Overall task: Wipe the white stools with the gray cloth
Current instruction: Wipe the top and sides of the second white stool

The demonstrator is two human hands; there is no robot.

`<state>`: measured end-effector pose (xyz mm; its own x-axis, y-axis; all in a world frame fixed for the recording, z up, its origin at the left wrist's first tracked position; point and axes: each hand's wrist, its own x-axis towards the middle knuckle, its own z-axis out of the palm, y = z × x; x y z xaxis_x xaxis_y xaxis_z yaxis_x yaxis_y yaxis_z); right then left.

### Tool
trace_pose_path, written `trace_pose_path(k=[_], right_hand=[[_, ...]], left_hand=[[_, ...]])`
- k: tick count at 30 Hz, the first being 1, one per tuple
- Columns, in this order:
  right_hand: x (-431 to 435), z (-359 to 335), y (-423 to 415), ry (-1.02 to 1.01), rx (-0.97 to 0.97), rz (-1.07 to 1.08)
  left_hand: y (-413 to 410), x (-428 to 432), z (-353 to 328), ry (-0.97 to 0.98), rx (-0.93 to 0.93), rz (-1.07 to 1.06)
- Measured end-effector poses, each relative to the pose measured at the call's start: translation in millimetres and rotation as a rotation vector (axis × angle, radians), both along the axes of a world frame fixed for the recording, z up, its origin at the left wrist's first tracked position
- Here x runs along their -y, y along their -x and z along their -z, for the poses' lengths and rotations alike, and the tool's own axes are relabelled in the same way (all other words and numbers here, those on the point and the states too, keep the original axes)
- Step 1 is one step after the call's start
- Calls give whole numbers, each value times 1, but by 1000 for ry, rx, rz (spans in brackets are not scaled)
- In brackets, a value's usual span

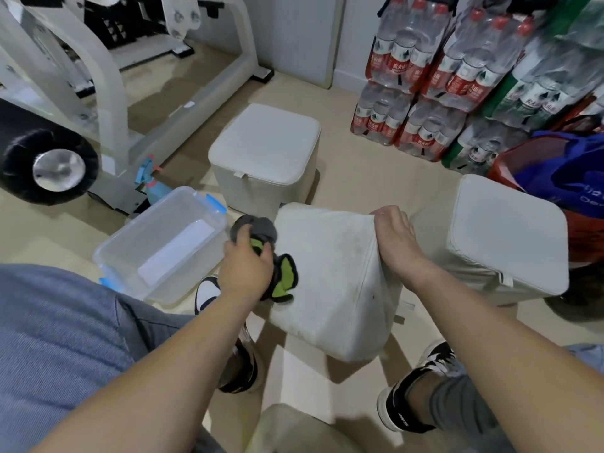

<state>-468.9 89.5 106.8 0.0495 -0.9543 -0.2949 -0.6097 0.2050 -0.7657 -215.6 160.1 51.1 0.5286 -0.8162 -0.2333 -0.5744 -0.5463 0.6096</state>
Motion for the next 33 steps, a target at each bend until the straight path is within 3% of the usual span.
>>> trace_pose_path(k=[3,5,8,12,14,19,21,28,33], right_hand=[[2,0,0,2,18,5],[1,-3,-2,21,-6,-104],[-1,-8,-11,-32,61,-129],[3,-11,-5,-190,526,152],[10,-11,6,-208,613,289],[14,17,25,-235,450,570],[8,28,29,-318,368,544],[17,28,3,-469,388,347],[25,34,-15,-574,467,262]], left_hand=[[8,13,-33,308,-143,-104],[33,22,-68,444,-135,87],[66,24,-90,316,47,466],[79,8,-80,56,48,456],[83,6,-80,35,99,463],[76,12,-89,-15,72,381],[64,12,-95,-27,40,342],[19,1,-96,-28,-158,267],[22,-11,-93,8,-186,274]])
